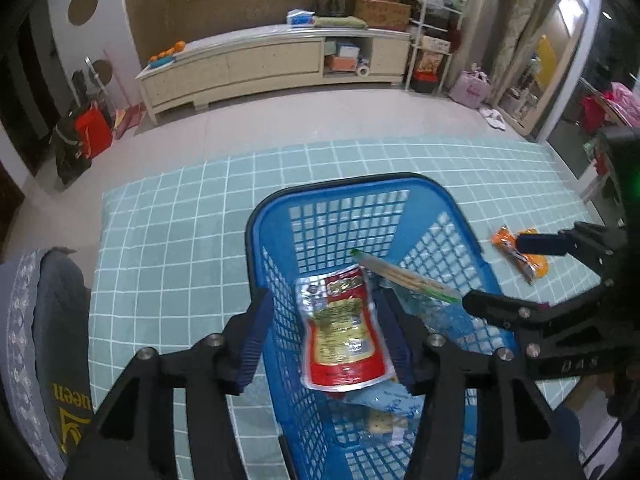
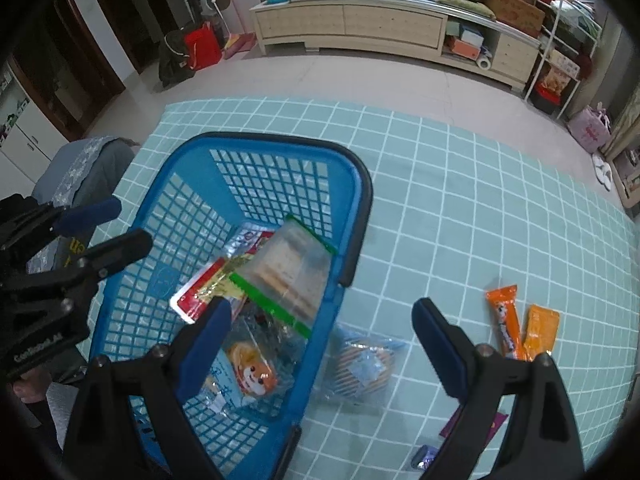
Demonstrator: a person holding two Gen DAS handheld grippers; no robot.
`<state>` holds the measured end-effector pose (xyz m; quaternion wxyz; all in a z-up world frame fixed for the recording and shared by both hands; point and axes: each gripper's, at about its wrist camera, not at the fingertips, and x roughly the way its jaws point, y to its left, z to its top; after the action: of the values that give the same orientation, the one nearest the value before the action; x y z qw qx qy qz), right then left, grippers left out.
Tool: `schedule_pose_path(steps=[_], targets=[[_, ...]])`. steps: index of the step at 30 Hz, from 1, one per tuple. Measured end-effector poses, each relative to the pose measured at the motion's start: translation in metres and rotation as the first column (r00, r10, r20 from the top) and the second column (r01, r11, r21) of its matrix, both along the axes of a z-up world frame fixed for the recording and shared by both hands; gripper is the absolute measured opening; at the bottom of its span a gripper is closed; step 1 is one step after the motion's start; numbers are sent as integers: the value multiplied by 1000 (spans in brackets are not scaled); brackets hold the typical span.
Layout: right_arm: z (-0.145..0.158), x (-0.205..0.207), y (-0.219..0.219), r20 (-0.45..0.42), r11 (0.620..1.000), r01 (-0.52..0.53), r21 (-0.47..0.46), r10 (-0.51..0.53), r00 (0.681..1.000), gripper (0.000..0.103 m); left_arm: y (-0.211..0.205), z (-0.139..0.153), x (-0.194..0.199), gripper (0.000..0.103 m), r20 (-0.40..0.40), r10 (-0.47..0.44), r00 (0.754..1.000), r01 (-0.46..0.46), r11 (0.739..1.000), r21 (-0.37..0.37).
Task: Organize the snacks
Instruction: 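Release the sausage packet and cracker pack into the basket, then move the left tool down onto the purple Doublemint gum pack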
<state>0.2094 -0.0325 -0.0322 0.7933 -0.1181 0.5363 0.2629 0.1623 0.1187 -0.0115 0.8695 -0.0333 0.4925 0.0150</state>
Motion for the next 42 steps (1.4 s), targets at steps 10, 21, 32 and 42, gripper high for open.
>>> schedule_pose_path(steps=[10, 21, 32, 42], targets=[[32, -19, -39, -6, 994, 82, 71, -81, 997, 94, -38, 30, -34, 67, 31, -59, 998, 59, 998, -26], [64, -61, -88, 31, 986, 123, 113, -127, 991, 94, -86, 61, -62, 71, 73, -92, 993, 95, 995, -30], [76, -86, -146, 38, 975, 191, 116, -196, 980, 94, -149, 73, -84, 77, 94, -163, 982, 166, 986, -23], [48, -92, -205, 13, 962, 257, 97, -259, 966, 94, -190, 48, -74, 77, 58, -234, 971, 237, 970, -56]])
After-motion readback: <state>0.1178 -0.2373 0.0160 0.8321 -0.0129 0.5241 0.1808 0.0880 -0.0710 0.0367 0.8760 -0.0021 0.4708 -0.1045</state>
